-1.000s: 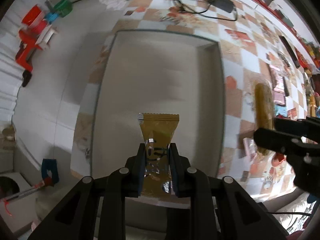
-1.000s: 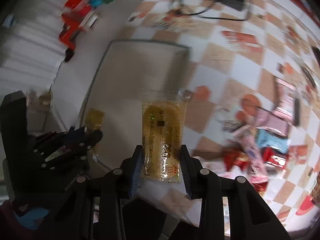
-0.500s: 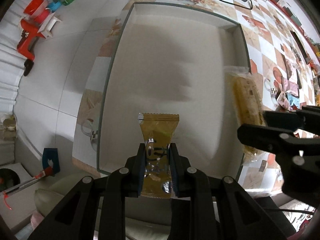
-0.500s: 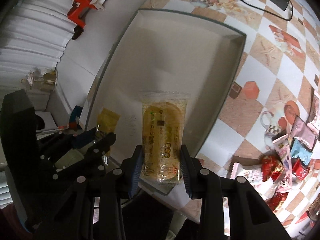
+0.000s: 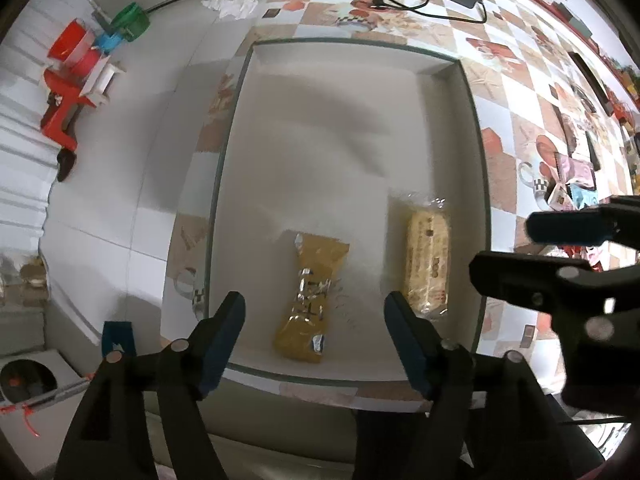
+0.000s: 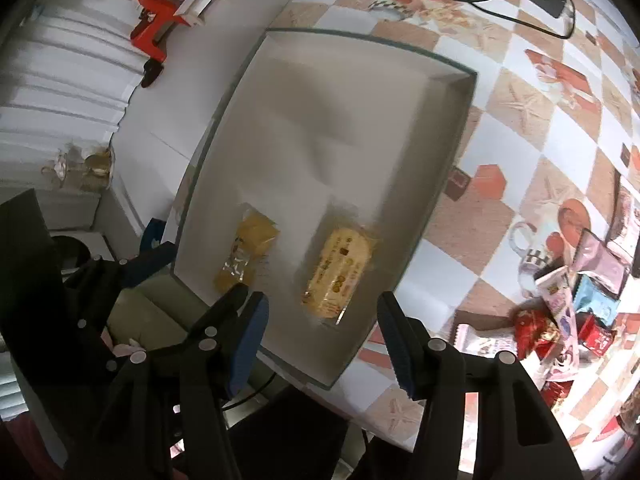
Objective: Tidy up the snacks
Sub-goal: 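Lower both packets into the tray and open both grippers, then lift both open grippers from the tray toward the snack pile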
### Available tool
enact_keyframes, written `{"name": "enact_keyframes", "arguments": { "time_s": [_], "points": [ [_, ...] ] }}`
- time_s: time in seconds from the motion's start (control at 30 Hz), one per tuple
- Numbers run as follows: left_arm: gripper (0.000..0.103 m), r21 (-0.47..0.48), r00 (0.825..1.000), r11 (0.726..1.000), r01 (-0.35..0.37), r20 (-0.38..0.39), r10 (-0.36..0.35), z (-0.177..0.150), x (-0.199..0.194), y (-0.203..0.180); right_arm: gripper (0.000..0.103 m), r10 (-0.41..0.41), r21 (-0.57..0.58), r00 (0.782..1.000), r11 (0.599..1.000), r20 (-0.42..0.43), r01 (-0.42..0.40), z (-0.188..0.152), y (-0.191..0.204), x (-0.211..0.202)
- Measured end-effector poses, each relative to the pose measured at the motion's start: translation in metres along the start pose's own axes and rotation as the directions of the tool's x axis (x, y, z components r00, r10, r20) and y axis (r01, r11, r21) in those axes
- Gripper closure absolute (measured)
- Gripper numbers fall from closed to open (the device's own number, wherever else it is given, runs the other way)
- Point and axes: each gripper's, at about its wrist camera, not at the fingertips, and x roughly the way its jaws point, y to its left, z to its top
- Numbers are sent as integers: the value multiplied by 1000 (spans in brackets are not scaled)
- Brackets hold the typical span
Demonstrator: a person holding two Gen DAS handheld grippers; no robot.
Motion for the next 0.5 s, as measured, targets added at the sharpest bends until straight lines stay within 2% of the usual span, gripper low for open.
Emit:
{"name": "enact_keyframes", "arguments": {
  "time_s": [0.03,0.07,0.1,0.27,0.33,0.5],
  "points": [
    [25,6,1000,1000,2,2,-2,1,-2,-3,30,-2,5,1000,1000,5,2,-2,-4,-3],
    [24,11,1000,1000,5,3,-5,3,-4,-6,12,-6,14,1000,1000,17,6,-6,-6,-7],
    [24,17,1000,1000,5,5,-5,4,-5,-9,9,-6,21,1000,1000,29,5,-7,-8,-10],
    [24,66,1000,998,-12,16,11,10,-8,-27,9,-34,75,997,997,64,29,-15,-28,-25],
    [24,89,1000,996,-19,19,18,14,-10,-33,0,-45,97,996,995,74,37,-19,-38,-29],
    [23,145,999,989,-37,41,32,19,-18,-52,0,-58,186,994,982,97,40,-37,-67,-39]
  ]
}}
